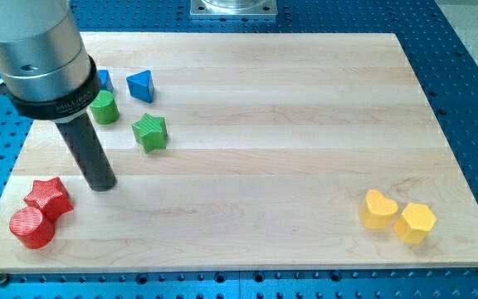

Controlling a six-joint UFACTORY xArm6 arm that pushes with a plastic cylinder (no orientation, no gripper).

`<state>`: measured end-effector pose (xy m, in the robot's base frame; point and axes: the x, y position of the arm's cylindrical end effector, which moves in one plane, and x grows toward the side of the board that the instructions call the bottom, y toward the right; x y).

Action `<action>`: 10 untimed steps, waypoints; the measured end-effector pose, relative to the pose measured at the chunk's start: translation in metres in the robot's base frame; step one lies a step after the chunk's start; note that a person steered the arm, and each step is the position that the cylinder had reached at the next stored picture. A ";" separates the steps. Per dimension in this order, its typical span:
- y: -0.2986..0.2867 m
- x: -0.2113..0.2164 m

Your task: Push the green blocks to the bottom center of the board

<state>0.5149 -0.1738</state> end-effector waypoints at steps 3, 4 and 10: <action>0.000 -0.038; 0.004 -0.067; 0.105 -0.048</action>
<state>0.4669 -0.0684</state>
